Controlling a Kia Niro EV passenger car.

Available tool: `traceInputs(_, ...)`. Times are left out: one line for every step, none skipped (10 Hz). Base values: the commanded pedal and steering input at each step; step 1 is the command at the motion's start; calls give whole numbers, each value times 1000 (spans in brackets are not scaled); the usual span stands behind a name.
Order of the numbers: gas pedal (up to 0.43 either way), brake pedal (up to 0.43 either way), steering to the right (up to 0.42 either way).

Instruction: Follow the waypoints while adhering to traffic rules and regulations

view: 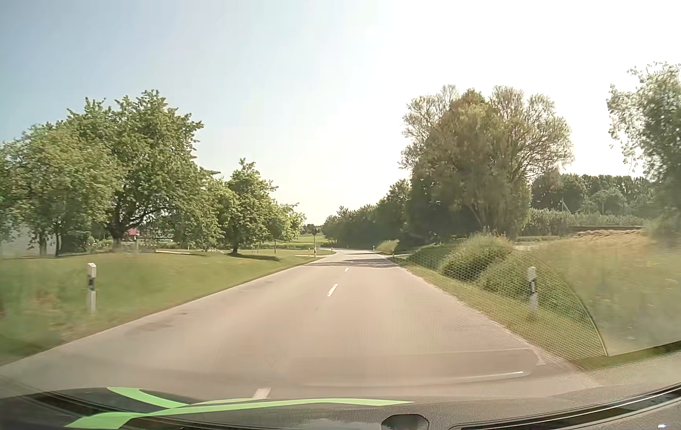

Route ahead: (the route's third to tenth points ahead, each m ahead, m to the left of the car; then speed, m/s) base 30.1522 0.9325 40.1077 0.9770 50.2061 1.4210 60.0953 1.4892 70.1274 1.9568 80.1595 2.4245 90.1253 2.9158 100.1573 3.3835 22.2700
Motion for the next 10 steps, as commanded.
traceInputs(87, 0, 1)
traceInputs(87, 0, 1)
traceInputs(87, 0, 0)
traceInputs(87, 0, 0)
traceInputs(87, 0, 0)
traceInputs(87, 0, 0)
traceInputs(87, 0, 0)
traceInputs(87, 0, 0)
traceInputs(87, 0, 0)
traceInputs(87, 0, 0)
